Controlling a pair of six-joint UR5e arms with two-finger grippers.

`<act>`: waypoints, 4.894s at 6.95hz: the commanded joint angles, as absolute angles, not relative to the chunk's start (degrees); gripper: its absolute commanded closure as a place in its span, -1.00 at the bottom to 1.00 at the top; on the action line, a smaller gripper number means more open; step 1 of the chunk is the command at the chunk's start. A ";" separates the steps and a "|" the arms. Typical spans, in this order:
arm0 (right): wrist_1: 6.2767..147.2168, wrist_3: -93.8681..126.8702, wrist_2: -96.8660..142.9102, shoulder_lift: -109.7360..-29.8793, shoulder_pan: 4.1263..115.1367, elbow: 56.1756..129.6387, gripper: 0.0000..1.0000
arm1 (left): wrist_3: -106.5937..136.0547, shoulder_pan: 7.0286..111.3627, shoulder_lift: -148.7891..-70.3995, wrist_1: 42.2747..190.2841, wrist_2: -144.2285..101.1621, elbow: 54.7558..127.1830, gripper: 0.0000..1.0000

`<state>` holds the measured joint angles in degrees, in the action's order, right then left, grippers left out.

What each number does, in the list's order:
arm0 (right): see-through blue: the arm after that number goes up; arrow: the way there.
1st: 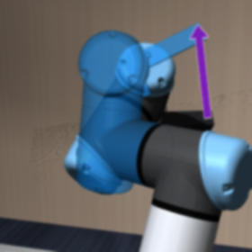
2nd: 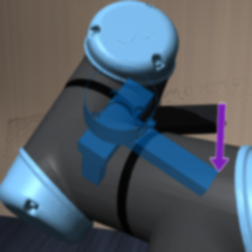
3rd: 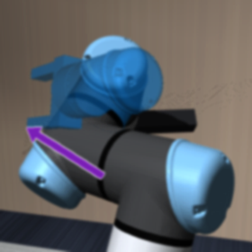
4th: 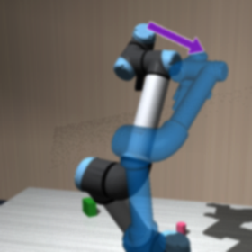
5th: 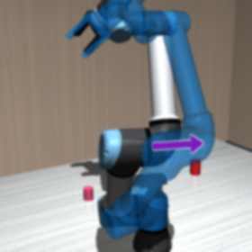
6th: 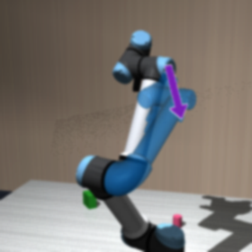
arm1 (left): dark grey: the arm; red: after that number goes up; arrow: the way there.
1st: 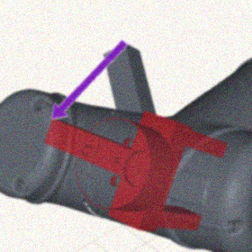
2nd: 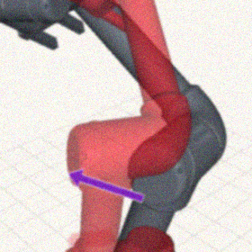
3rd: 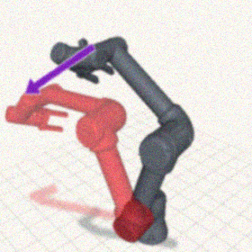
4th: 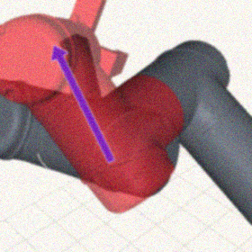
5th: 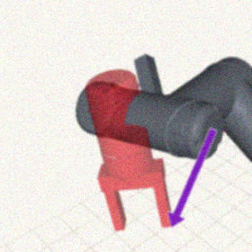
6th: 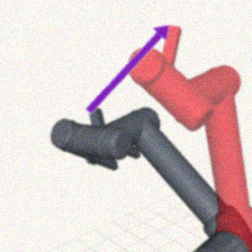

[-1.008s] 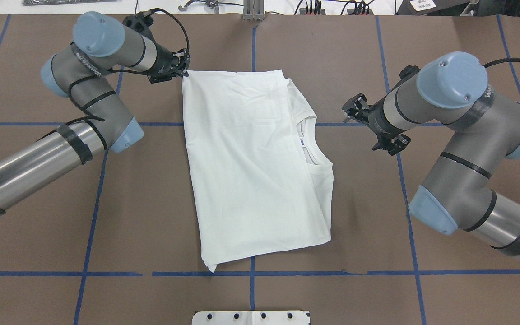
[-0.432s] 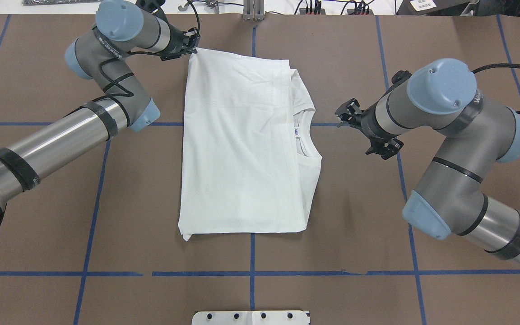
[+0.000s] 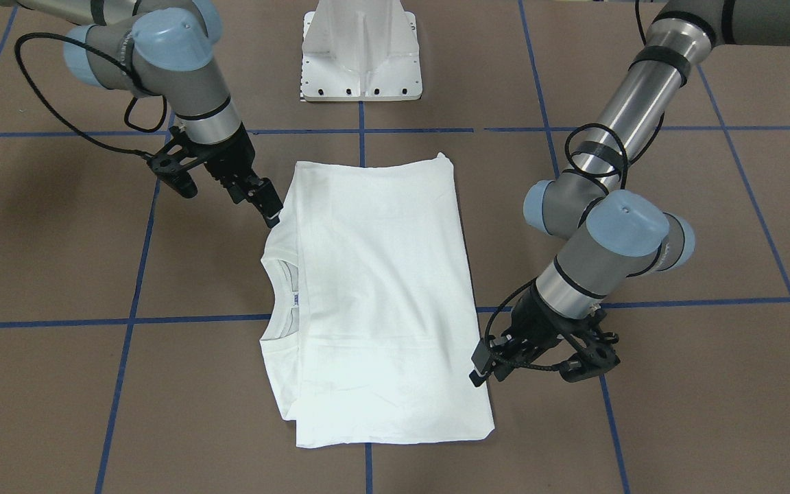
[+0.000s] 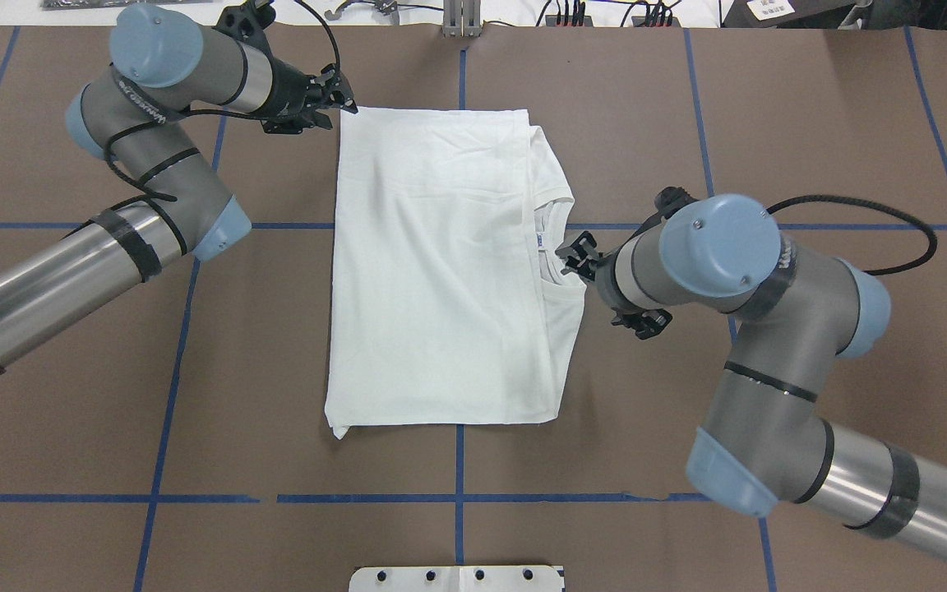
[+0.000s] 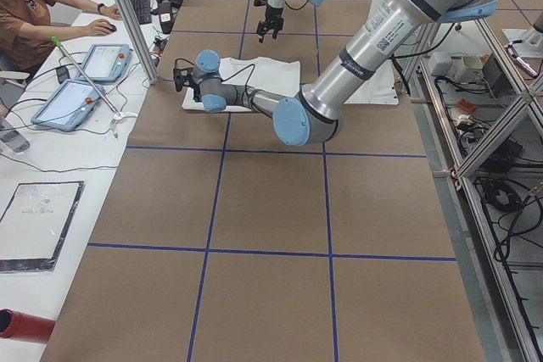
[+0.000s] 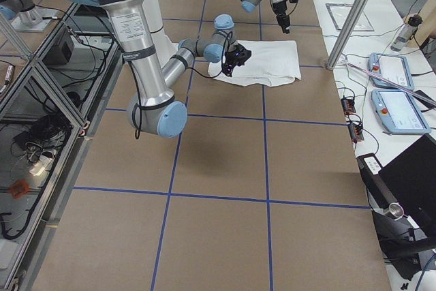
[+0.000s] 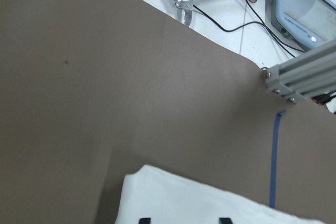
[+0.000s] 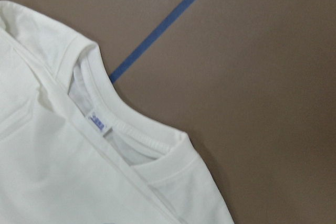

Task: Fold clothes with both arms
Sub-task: 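Move the right gripper to the shirt corner nearest the robot and grasp it, then lower the left gripper to the other near corner and grasp it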

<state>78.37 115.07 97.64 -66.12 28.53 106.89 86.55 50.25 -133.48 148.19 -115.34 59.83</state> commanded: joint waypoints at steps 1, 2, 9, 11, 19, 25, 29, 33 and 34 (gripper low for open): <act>79.01 118.64 90.88 -65.39 20.76 106.96 -1.00 | 86.57 50.36 -130.00 146.51 -117.07 65.29 -0.09; 79.01 118.83 89.83 -66.00 18.92 106.79 -1.00 | 86.57 50.36 -129.82 146.43 -117.07 65.56 -0.09; 82.09 118.74 87.01 -65.48 15.73 104.34 -0.43 | 86.66 50.36 -127.97 146.69 -117.07 67.23 -0.11; 82.09 118.74 86.92 -65.30 15.64 104.06 -0.37 | 86.66 50.36 -127.71 146.95 -117.07 67.32 -0.11; 82.26 118.83 87.01 -65.30 15.99 105.37 1.00 | 87.71 50.36 -127.27 146.78 -117.07 68.72 -0.07; 84.29 118.74 87.54 -68.29 15.73 111.79 1.00 | 101.93 40.63 -106.55 146.43 -111.21 96.38 -0.07; 84.46 118.65 87.71 -70.84 15.21 114.70 1.00 | 107.57 31.05 -105.82 138.09 -102.07 101.16 -0.08; 84.46 118.74 87.71 -70.84 14.94 115.05 1.00 | 113.36 23.05 -105.82 132.37 -96.68 101.95 -0.16; 84.46 118.74 87.71 -70.84 14.94 115.05 1.00 | 114.68 20.94 -105.82 132.36 -95.29 102.39 -0.19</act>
<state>84.46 118.73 87.71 -70.84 14.98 115.02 112.99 23.44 -105.82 132.64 -96.75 101.85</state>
